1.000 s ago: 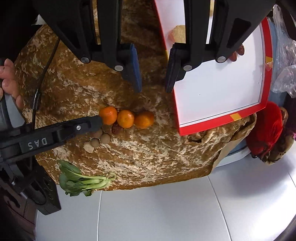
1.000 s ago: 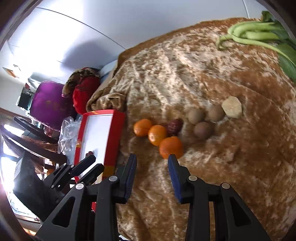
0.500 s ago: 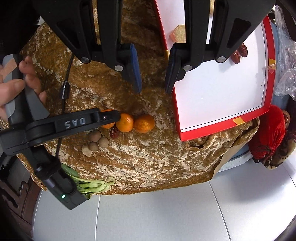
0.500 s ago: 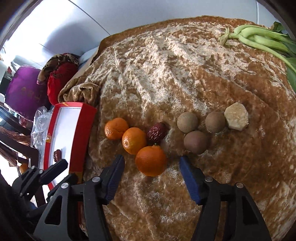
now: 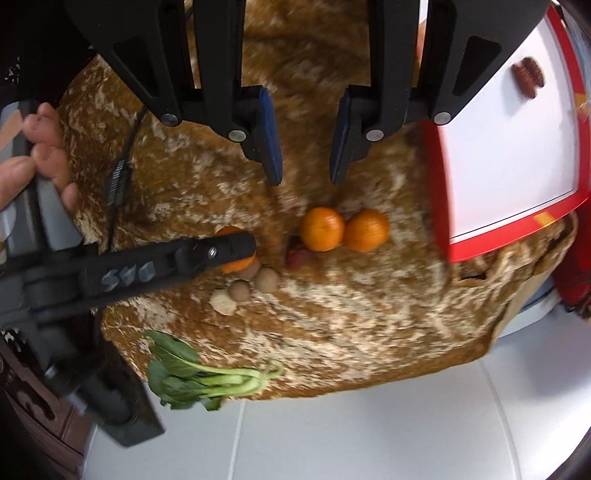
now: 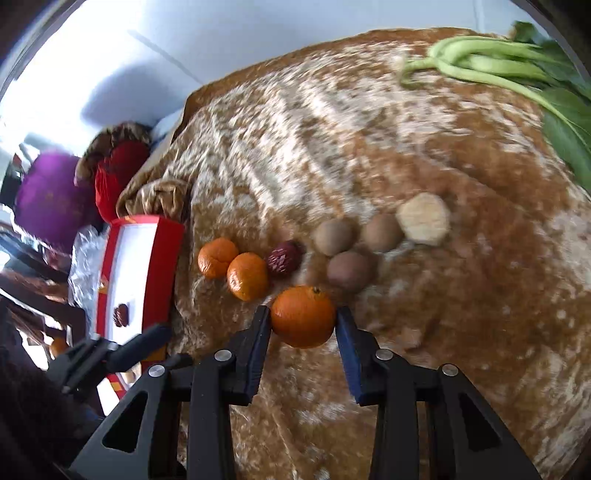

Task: Organize fruits
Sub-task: 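Move back to the pile and grasp a mandarin with the right gripper, then grasp a mandarin with the left gripper while the right gripper holds its mandarin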

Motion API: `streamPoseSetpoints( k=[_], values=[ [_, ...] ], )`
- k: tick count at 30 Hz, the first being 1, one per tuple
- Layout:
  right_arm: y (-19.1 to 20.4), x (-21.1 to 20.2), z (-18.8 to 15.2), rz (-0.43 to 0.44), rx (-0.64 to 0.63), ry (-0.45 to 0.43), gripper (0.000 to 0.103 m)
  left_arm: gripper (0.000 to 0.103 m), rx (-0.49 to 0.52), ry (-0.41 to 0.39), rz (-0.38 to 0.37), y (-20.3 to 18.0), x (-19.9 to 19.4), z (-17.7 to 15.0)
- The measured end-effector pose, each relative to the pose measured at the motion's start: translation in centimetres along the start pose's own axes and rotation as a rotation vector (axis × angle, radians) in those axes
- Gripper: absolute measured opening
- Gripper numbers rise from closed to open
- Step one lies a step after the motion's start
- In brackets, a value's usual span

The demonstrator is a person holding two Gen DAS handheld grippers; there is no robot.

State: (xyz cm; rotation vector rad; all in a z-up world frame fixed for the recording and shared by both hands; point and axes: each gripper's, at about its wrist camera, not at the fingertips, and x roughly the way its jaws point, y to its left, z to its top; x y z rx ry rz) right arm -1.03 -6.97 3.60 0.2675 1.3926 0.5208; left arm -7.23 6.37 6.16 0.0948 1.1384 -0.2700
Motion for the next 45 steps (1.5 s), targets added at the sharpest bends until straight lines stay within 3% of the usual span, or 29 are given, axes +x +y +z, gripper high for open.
streamPoseSetpoints(
  k=[6,10,18,22,25,27,31,42,45],
  values=[
    [-3.2,-3.4,0.3,0.06,0.099,-0.06,0.038,0.024,-0.022,0.034,-0.04,-0.4,3.1,1.9],
    [-4.6,-4.9,0.5,0.078,0.119,-0.086,0.039,0.024,-0.021,0.034,-0.024,-0.4,4.5,2.8],
    [-4.4,-4.9,0.5,0.103,0.081,-0.049,0.039,0.024,0.006,-0.008,0.038,-0.1,2.6,2.9],
    [-3.4,-3.8,0.5,0.095,0.06,-0.021,0.045,0.028,0.036,-0.007,0.121,0.3,2.9,2.9],
    [-2.6,-2.6,0.4,0.053,0.04,0.008,0.054,0.028,0.056,-0.017,0.113,0.3,3.3,3.2],
    [-2.0,-1.9,0.2,0.001,0.016,0.015,0.055,0.028,0.083,-0.031,0.134,0.1,3.5,3.3],
    [-1.8,-0.9,0.0,-0.021,0.012,0.029,0.057,0.034,0.151,-0.044,0.13,-0.2,4.3,3.5],
    [-0.7,0.5,-0.1,-0.065,-0.027,0.055,0.057,0.046,0.261,-0.049,0.068,-0.1,5.1,3.3],
    [-0.5,0.5,-0.1,-0.046,-0.023,0.062,0.049,0.05,0.258,-0.037,0.061,0.2,5.5,3.5]
  ],
)
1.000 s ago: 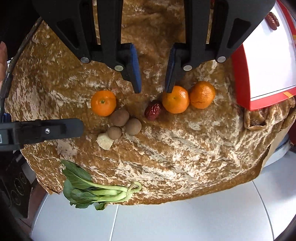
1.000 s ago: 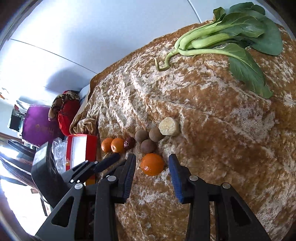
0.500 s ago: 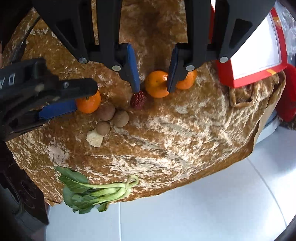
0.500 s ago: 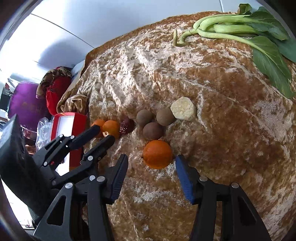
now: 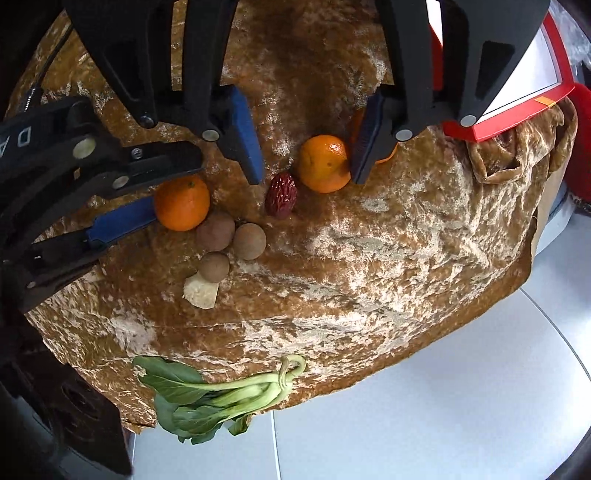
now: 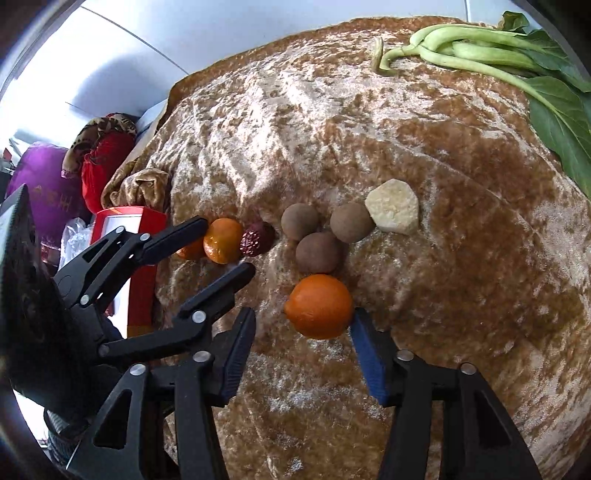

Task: Organize fruits
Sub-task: 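Grasp a mandarin with the left gripper while the right gripper holds its mandarin, then carry both mandarins into the white tray and open both grippers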

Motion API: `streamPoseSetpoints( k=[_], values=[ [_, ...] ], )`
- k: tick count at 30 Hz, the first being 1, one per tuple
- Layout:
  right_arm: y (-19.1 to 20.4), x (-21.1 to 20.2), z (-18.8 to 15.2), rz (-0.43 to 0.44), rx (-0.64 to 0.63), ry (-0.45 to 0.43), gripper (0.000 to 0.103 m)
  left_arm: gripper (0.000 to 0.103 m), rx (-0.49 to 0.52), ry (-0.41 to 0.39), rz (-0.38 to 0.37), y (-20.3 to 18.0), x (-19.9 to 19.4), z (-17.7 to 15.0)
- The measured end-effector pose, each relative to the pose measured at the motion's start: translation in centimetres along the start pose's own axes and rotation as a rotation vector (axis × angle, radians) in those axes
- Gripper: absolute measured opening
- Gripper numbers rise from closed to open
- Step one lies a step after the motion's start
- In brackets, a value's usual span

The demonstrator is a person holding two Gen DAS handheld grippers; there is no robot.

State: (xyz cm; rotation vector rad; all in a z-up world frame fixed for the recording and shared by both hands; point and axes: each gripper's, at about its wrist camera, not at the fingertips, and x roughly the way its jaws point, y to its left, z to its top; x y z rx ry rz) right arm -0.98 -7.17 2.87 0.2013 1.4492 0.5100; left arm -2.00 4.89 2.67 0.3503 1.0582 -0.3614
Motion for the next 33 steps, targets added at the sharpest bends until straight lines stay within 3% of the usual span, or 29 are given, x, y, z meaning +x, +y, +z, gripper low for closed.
streamPoseSetpoints(
  k=[4,10,16,18,23,27,30,33],
  values=[
    [-0.6,-0.2,-0.1,0.052,0.036,0.018,0.04,0.051,-0.003,0.015,0.027,0.2,0.4,0.3],
    [-1.7,-1.3,0.0,0.138,0.077,0.009,0.039,0.051,-0.02,0.011,0.025,0.8,0.3,0.4],
    [-1.8,-0.5,0.2,0.171,0.098,0.027,0.042,0.051,0.041,0.02,0.055,-0.1,0.6,0.2],
    [-1.8,-0.4,0.2,0.17,0.103,0.019,0.042,0.049,0.062,0.031,0.023,-0.5,0.9,0.2],
    [-1.7,0.6,0.3,0.186,0.125,0.038,0.042,0.032,0.083,0.054,-0.012,-1.0,1.3,0.1],
    [-1.4,0.8,0.4,0.189,0.112,0.034,0.042,0.031,0.066,0.06,-0.033,-0.8,1.2,0.0],
    [-1.5,0.7,0.3,0.228,0.122,0.034,0.032,0.031,0.056,0.059,-0.038,-0.7,1.0,-0.2],
    [-1.4,0.3,0.4,0.231,0.117,0.024,0.03,0.031,0.023,0.063,-0.054,-0.6,0.5,-0.4]
  ],
)
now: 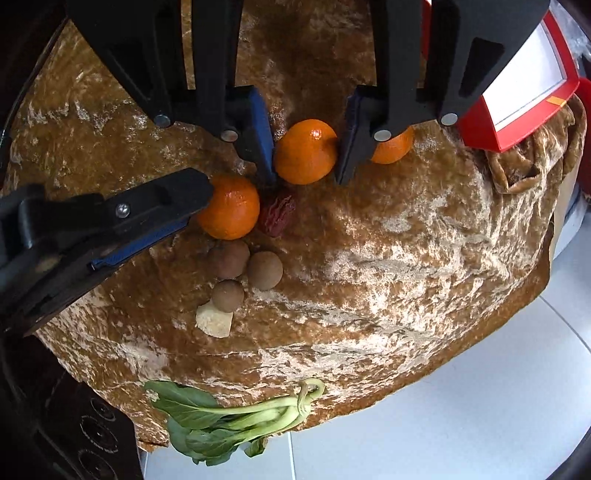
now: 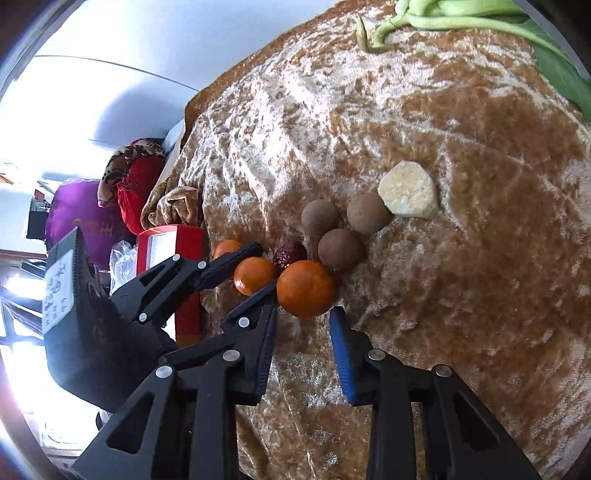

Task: Organize fruits
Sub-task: 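Carry both mandarins into the white tray and open both grippers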

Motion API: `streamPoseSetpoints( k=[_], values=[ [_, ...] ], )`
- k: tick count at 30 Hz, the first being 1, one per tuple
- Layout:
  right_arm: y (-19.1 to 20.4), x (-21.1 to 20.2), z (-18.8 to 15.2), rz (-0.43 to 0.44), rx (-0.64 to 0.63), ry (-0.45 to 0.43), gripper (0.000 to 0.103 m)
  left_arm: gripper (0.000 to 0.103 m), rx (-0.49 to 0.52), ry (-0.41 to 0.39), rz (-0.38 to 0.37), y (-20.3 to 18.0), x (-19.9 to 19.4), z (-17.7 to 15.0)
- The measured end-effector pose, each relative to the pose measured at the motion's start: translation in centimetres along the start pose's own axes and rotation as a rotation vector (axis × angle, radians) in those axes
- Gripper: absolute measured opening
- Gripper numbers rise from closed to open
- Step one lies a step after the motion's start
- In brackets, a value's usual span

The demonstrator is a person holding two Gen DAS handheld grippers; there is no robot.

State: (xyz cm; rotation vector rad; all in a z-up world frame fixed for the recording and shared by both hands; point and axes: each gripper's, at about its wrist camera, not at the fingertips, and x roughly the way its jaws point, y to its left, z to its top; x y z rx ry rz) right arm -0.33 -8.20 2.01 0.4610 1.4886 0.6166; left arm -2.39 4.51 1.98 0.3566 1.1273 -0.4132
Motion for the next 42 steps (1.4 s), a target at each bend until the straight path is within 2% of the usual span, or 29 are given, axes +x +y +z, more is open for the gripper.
streamPoseSetpoints(
  k=[9,11,13,18,20,21,25,28,31,36,42],
  values=[
    [0.1,0.3,0.2,-0.005,0.002,-0.009,0.033,0.031,-0.06,0.015,0.001,0.5,-1.6,-1.2],
    [0.1,0.6,0.3,-0.013,0.014,-0.009,0.038,0.031,-0.063,0.013,0.006,0.7,-2.0,-1.6],
    [0.4,1.1,0.5,-0.014,0.022,-0.013,0.05,0.031,-0.068,-0.001,0.006,0.9,-2.8,-1.9],
    [1.1,1.8,0.8,-0.045,0.009,-0.049,0.05,0.031,-0.096,-0.063,0.002,1.7,-5.7,-3.0],
    [1.5,2.3,0.9,-0.067,-0.005,-0.042,0.045,0.031,-0.117,-0.089,0.008,2.3,-7.1,-3.5],
    [1.7,2.4,0.8,-0.082,-0.012,-0.04,0.036,0.031,-0.134,-0.103,0.012,2.7,-7.9,-4.0],
    [2.2,2.2,0.4,-0.095,-0.019,-0.045,0.036,0.031,-0.218,-0.149,0.035,4.6,-10.8,-5.8],
    [2.4,1.4,0.0,-0.061,-0.013,-0.045,0.036,0.031,-0.282,-0.157,0.09,6.2,-12.2,-7.6],
    [3.8,0.9,-0.6,0.02,-0.038,-0.04,0.036,0.031,-0.358,-0.128,0.148,7.8,-12.8,-9.8],
    [8.9,2.4,-2.4,0.14,-0.146,-0.007,0.036,0.031,-0.497,-0.055,0.22,10.3,-13.2,-14.3],
    [14.6,5.7,-5.6,0.194,-0.305,0.04,0.037,0.031,-0.501,0.022,0.295,11.5,-12.4,-17.0]
  ],
)
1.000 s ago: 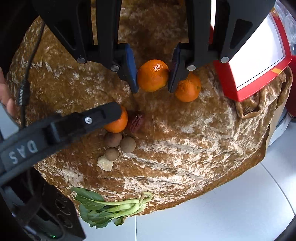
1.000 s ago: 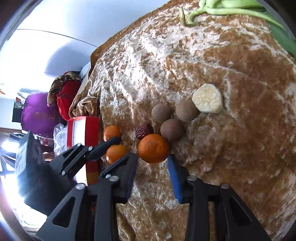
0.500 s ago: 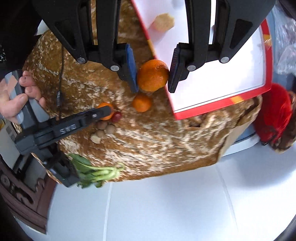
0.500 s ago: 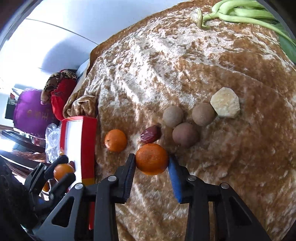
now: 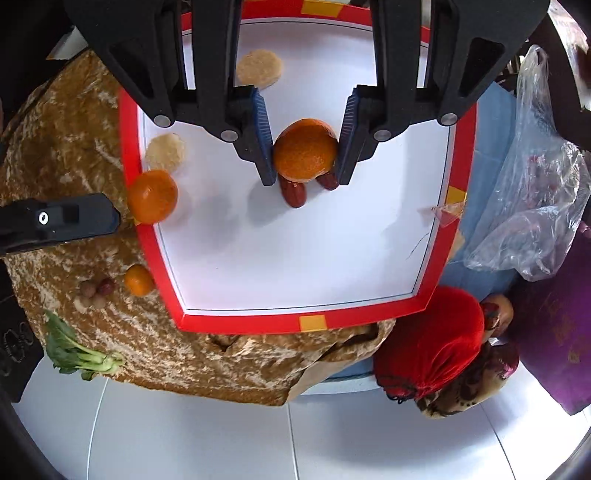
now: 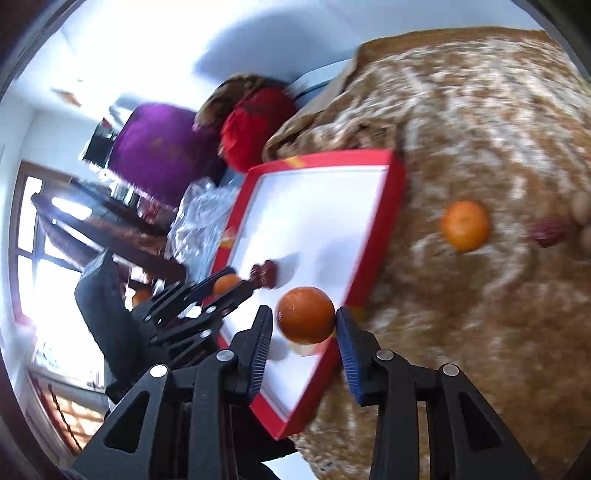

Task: Organize fruits
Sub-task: 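Carry both mandarins into the white tray and open both grippers, then grasp a mandarin with the left gripper while the right gripper grasps a yam piece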

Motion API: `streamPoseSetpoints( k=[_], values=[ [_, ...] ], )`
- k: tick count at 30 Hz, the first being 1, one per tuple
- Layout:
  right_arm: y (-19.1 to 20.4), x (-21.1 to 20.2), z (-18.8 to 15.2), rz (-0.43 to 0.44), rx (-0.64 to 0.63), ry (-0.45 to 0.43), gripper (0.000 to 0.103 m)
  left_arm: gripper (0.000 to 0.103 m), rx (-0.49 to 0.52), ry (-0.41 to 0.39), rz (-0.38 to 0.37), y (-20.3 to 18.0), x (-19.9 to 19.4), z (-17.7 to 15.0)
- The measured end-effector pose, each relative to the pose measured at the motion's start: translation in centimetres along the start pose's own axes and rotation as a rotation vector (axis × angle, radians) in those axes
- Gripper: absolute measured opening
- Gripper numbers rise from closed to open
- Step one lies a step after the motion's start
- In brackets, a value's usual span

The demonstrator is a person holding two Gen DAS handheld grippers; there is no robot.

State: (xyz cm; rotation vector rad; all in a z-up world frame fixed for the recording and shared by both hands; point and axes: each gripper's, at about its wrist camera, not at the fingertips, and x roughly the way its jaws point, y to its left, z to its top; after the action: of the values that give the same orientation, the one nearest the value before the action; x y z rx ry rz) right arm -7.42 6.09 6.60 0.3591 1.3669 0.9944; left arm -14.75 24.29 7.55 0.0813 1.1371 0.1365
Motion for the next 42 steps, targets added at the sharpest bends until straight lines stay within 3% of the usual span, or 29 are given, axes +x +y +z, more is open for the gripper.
streamPoseSetpoints(
  k=[4,9,14,17,21,25,32,38,42],
  values=[
    [2.4,2.0,-1.0,-0.005,-0.077,0.004,0.037,0.031,0.007,0.014,0.045,0.7,0.3,-0.3],
    [3.2,2.4,-2.1,-0.005,-0.114,0.011,0.037,0.031,-0.01,-0.033,0.074,0.8,-0.5,0.4],
    [1.2,-1.3,-1.0,-0.019,-0.069,-0.078,0.038,0.031,0.014,-0.11,0.061,-0.6,-1.4,1.8],
    [-1.0,-4.5,0.0,-0.029,-0.006,-0.145,0.038,0.039,0.035,-0.158,0.026,-2.3,-2.1,2.7],
    [-4.8,-9.2,0.8,-0.047,0.098,-0.226,0.039,0.041,0.115,-0.188,-0.007,-5.9,-2.2,3.8],
    [-8.6,-13.1,1.2,-0.06,0.214,-0.296,0.041,0.041,0.199,-0.181,-0.021,-10.1,-1.6,4.8],
    [-13.2,-16.7,0.2,-0.155,0.314,-0.329,0.041,0.041,0.295,-0.167,-0.051,-15.6,-0.4,6.3],
    [-15.7,-17.1,0.8,-0.239,0.363,-0.323,0.041,0.041,0.3,-0.113,-0.03,-17.1,2.0,7.4],
    [-17.1,-16.1,1.9,-0.261,0.382,-0.291,0.041,0.041,0.307,-0.08,-0.063,-16.9,3.5,7.6]
  ],
)
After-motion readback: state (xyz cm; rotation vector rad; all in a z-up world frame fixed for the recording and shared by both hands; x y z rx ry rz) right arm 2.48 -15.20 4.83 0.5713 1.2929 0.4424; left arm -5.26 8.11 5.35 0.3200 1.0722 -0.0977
